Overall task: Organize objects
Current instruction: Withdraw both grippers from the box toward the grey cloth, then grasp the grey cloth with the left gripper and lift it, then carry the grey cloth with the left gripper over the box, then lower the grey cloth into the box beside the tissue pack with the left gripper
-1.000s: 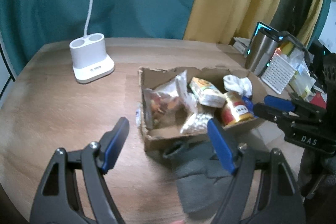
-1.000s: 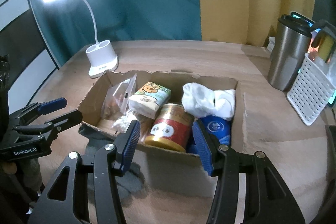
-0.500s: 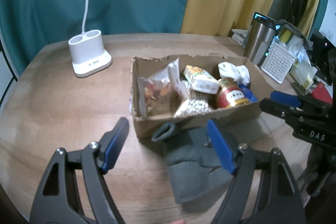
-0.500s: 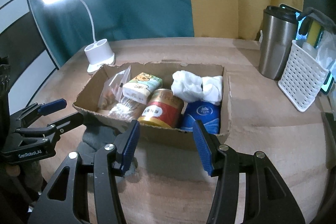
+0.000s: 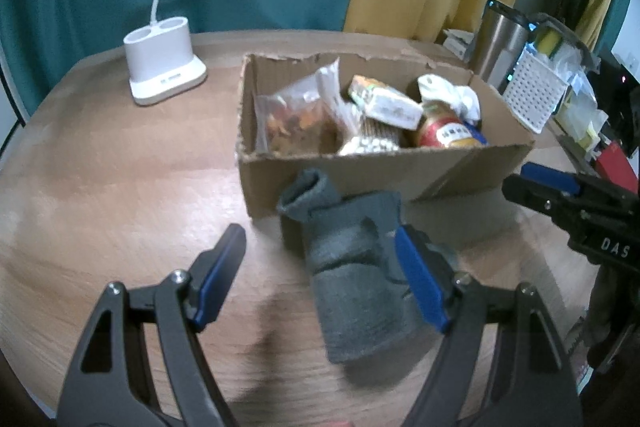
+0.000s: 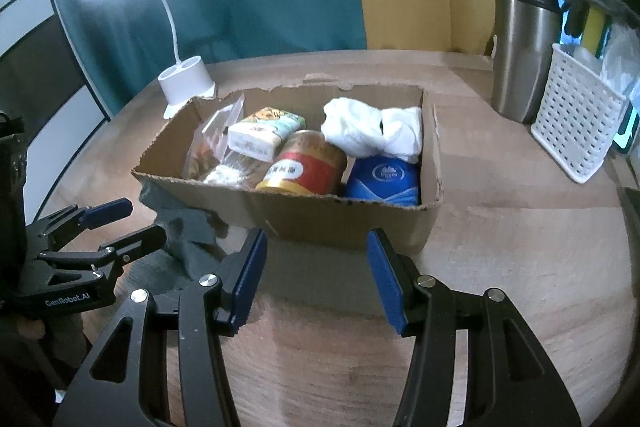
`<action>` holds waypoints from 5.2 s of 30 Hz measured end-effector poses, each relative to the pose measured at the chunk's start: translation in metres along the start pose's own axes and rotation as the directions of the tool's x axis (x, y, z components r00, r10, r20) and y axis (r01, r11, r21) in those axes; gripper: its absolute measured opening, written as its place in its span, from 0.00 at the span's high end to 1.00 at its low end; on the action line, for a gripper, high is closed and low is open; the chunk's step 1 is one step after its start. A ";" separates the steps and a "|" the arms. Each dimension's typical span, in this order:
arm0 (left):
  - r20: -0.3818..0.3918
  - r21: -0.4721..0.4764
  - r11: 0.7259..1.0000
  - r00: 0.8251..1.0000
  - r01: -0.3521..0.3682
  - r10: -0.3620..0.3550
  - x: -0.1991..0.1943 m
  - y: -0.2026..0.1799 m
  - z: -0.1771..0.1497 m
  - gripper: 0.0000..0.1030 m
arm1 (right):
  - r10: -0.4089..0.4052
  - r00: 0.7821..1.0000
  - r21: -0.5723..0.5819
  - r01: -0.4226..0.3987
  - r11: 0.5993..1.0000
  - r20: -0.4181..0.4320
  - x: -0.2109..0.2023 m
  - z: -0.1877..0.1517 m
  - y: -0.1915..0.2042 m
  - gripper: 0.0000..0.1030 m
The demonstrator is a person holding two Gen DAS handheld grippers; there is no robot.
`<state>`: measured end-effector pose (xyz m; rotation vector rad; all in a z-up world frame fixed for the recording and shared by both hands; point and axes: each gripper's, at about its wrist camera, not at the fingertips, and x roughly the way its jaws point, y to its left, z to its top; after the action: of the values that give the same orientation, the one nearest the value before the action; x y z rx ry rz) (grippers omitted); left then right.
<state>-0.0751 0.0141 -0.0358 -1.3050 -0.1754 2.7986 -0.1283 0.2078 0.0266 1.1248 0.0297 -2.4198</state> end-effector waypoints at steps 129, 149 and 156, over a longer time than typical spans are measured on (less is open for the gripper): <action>0.086 0.108 0.994 0.996 -0.021 0.012 0.029 0.009 0.067 0.59 | -0.054 0.998 0.031 0.054 0.998 0.018 0.031 0.065 -0.037 0.47; 0.058 0.205 0.979 0.998 0.003 -0.015 0.024 0.002 0.057 0.47 | -0.040 0.999 0.044 0.040 0.998 0.012 0.025 0.049 -0.037 0.46; 0.054 0.195 0.980 0.997 0.038 -0.049 0.020 0.002 0.054 0.47 | -0.041 0.999 0.062 0.039 0.997 0.033 0.014 0.048 -0.046 0.47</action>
<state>-0.1293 0.0091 -0.0169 -1.1630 0.0654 2.7368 -0.1902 0.2323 0.0403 1.1192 -0.0333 -2.4903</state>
